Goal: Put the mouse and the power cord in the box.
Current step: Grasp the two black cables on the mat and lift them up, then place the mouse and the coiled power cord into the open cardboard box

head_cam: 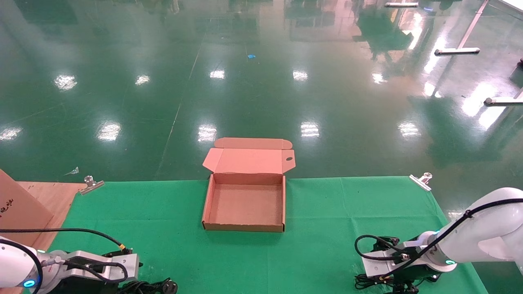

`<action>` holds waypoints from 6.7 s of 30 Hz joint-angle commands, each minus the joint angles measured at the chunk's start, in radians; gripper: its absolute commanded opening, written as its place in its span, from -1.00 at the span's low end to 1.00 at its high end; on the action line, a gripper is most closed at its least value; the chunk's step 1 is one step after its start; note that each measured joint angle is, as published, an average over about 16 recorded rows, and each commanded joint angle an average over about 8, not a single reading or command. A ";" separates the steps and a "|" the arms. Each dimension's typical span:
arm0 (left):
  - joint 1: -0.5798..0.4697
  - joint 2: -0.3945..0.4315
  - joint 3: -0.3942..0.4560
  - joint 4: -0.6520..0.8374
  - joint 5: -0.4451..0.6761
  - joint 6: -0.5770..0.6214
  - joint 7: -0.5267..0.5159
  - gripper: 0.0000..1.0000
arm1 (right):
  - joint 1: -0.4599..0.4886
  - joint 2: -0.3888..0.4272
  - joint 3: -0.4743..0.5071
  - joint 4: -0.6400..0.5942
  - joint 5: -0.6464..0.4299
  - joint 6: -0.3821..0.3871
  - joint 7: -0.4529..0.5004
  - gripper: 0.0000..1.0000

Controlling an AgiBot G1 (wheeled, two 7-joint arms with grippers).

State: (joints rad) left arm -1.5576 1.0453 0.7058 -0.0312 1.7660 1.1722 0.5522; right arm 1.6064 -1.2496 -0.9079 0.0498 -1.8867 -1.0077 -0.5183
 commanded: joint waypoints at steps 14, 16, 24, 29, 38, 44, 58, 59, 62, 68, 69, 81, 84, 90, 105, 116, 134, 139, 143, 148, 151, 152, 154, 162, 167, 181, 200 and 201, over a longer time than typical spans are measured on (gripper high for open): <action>-0.005 0.000 -0.004 0.019 -0.005 -0.028 0.019 -1.00 | 0.011 -0.008 0.011 -0.029 0.017 -0.012 -0.025 -1.00; -0.005 -0.003 -0.005 0.021 -0.007 -0.025 0.021 -1.00 | 0.012 -0.009 0.012 -0.032 0.017 -0.016 -0.027 -1.00; -0.004 -0.006 -0.008 0.027 -0.010 0.003 0.029 -1.00 | 0.015 -0.008 0.013 -0.041 0.020 -0.035 -0.032 -1.00; -0.002 -0.007 -0.005 0.028 -0.007 0.027 0.035 -1.00 | 0.016 -0.005 0.015 -0.045 0.021 -0.048 -0.035 -1.00; 0.003 -0.003 0.002 0.028 0.003 0.061 0.048 -1.00 | 0.012 0.005 0.021 -0.049 0.031 -0.055 -0.038 -1.00; -0.007 -0.002 0.003 0.026 0.005 0.071 0.049 -1.00 | 0.018 0.012 0.026 -0.048 0.038 -0.063 -0.041 -1.00; -0.143 -0.010 -0.010 -0.004 -0.014 0.125 0.046 -1.00 | 0.167 0.027 0.068 -0.014 0.099 -0.188 -0.053 -1.00; -0.156 -0.007 -0.012 -0.007 -0.016 0.127 0.046 -1.00 | 0.182 0.024 0.072 -0.010 0.105 -0.197 -0.053 -1.00; -0.198 0.009 -0.016 -0.019 -0.021 0.122 0.046 -1.00 | 0.227 0.008 0.085 0.001 0.122 -0.212 -0.050 -1.00; -0.282 0.060 -0.027 -0.040 -0.033 0.033 0.043 -1.00 | 0.313 -0.045 0.105 0.019 0.149 -0.170 -0.031 -1.00; -0.297 0.069 -0.029 -0.044 -0.035 0.007 0.042 -1.00 | 0.329 -0.053 0.109 0.021 0.153 -0.155 -0.025 -1.00; -0.446 0.162 -0.057 -0.052 -0.064 -0.187 0.059 -1.00 | 0.427 -0.116 0.131 0.143 0.216 0.006 0.022 -1.00; -0.442 0.186 -0.067 -0.038 -0.078 -0.224 0.069 -1.00 | 0.403 -0.120 0.113 0.198 0.233 0.029 0.038 -1.00; -0.413 0.221 -0.080 -0.016 -0.098 -0.275 0.104 -1.00 | 0.361 -0.121 0.058 0.272 0.272 0.048 0.089 -1.00; -0.288 0.262 -0.156 -0.006 -0.208 -0.332 0.204 -1.00 | 0.346 -0.116 -0.077 0.323 0.377 0.049 0.177 -1.00; -0.045 0.321 -0.208 -0.127 -0.325 -0.479 0.393 -1.00 | 0.342 -0.107 -0.130 0.249 0.420 0.016 0.179 -1.00; 0.087 0.318 -0.073 -0.238 -0.428 -0.449 0.496 1.00 | 0.350 -0.104 -0.153 0.176 0.468 -0.010 0.123 -1.00; 0.081 0.317 -0.053 -0.224 -0.464 -0.430 0.515 1.00 | 0.347 -0.105 -0.158 0.174 0.481 -0.018 0.113 -1.00; 0.077 0.317 -0.038 -0.215 -0.489 -0.426 0.528 1.00 | 0.346 -0.106 -0.162 0.177 0.492 -0.025 0.109 -1.00; 0.074 0.317 -0.020 -0.205 -0.518 -0.426 0.537 1.00 | 0.345 -0.108 -0.170 0.194 0.505 -0.032 0.111 -1.00; 0.067 0.316 -0.019 -0.187 -0.542 -0.452 0.528 1.00 | 0.344 -0.111 -0.176 0.212 0.513 -0.028 0.114 -1.00; 0.063 0.315 -0.019 -0.180 -0.550 -0.466 0.523 1.00 | 0.343 -0.112 -0.179 0.220 0.516 -0.024 0.116 -1.00; 0.054 0.312 -0.023 -0.162 -0.568 -0.495 0.511 1.00 | 0.340 -0.114 -0.185 0.237 0.521 -0.012 0.120 -1.00; 0.006 0.264 -0.043 -0.093 -0.616 -0.497 0.502 1.00 | 0.288 -0.121 -0.232 0.332 0.547 0.061 0.153 -1.00; -0.014 0.210 -0.073 -0.066 -0.660 -0.409 0.504 1.00 | 0.248 -0.122 -0.282 0.398 0.561 0.105 0.181 -0.90; -0.021 0.182 -0.095 -0.047 -0.696 -0.344 0.524 1.00 | 0.220 -0.121 -0.344 0.451 0.566 0.145 0.200 1.00; 0.010 0.154 -0.111 -0.118 -0.708 -0.316 0.449 1.00 | 0.174 -0.069 -0.266 0.495 0.603 0.095 0.232 1.00; 0.018 0.143 -0.116 -0.138 -0.714 -0.305 0.428 1.00 | 0.161 -0.056 -0.250 0.508 0.613 0.084 0.241 1.00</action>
State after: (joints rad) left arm -1.5360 1.1841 0.5872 -0.1785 1.0496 0.8719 0.9711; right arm 1.7636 -1.3020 -1.1526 0.5616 -1.2702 -0.9267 -0.2751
